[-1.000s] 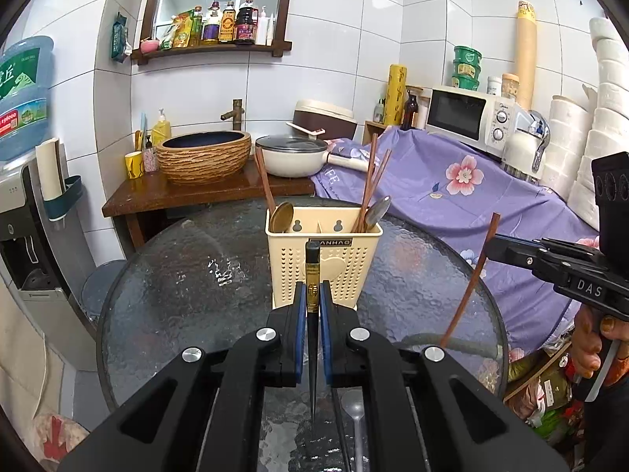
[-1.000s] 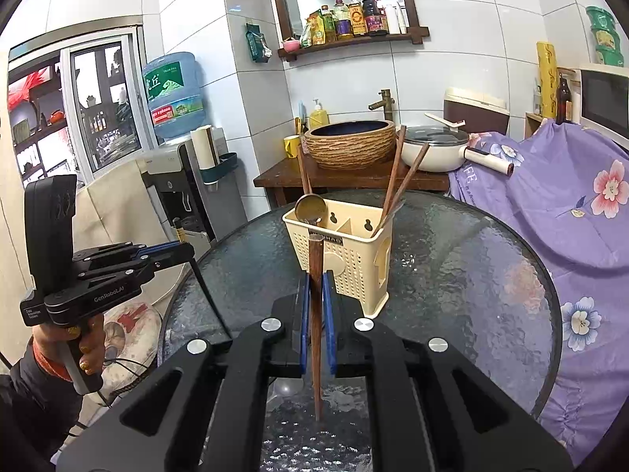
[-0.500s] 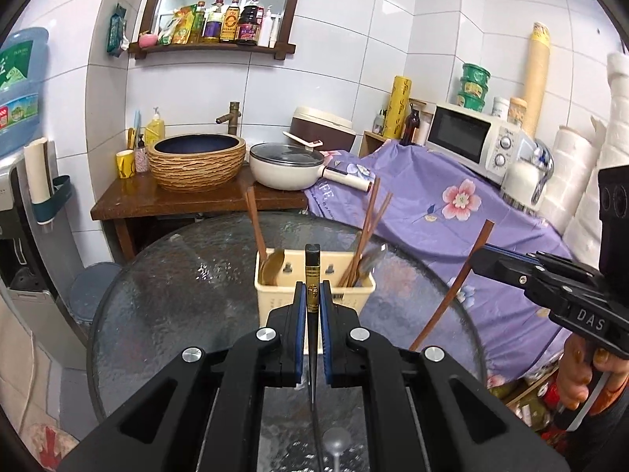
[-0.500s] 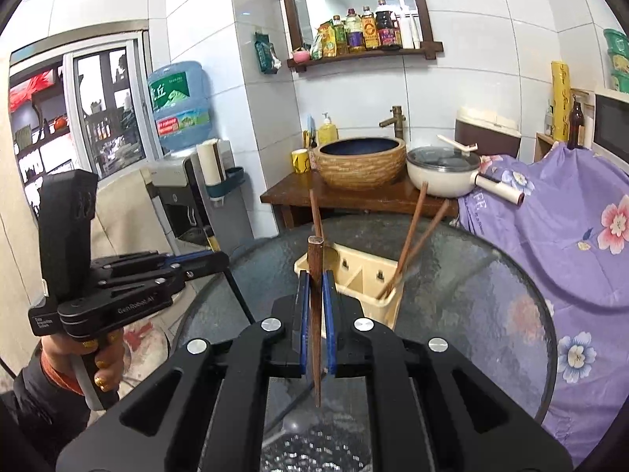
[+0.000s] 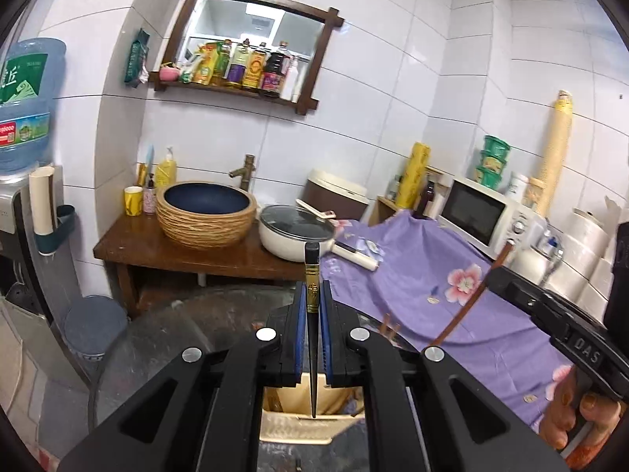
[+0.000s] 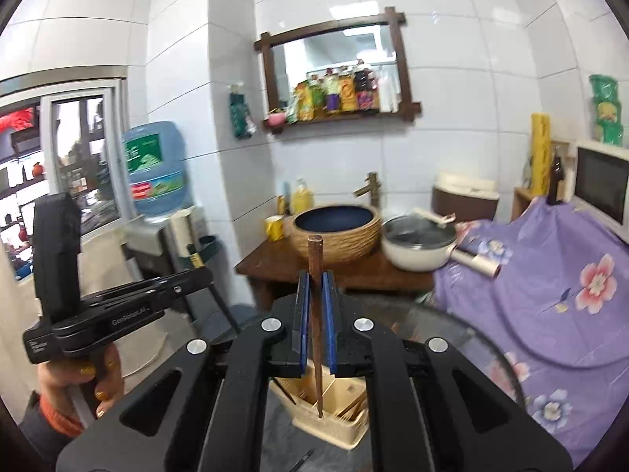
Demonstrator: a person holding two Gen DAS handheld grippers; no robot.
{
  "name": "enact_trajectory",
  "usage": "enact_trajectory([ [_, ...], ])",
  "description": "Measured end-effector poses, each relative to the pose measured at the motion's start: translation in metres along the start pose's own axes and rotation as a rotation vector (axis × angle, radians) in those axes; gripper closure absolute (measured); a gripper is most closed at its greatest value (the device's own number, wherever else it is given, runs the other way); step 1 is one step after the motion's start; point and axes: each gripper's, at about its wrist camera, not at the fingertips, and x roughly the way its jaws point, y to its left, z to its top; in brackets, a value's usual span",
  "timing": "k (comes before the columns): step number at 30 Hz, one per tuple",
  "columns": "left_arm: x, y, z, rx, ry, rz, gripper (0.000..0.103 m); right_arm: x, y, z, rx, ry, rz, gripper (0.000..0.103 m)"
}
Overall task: Organize utensils
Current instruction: 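Lower the black chopstick into the caddy with the left tool while the right lowers its chopstick in, then open both tools to release the chopsticks into the caddy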
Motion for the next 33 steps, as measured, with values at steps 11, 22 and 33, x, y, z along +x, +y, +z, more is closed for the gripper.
enact_trajectory([
  [11, 0.069, 0.011, -0.043, 0.011, 0.079, 0.054, 0.096, 0.062, -0.019, -0.053, 0.023, 0.042, -0.054, 0.095],
  [22, 0.095, 0.016, -0.089, 0.045, 0.174, 0.054, 0.096, 0.093, -0.038, -0.101, 0.077, 0.104, -0.072, 0.095],
  [33, 0.105, 0.016, -0.109, 0.069, 0.201, 0.071, 0.096, 0.103, -0.045, -0.119, 0.088, 0.135, -0.094, 0.095],
])
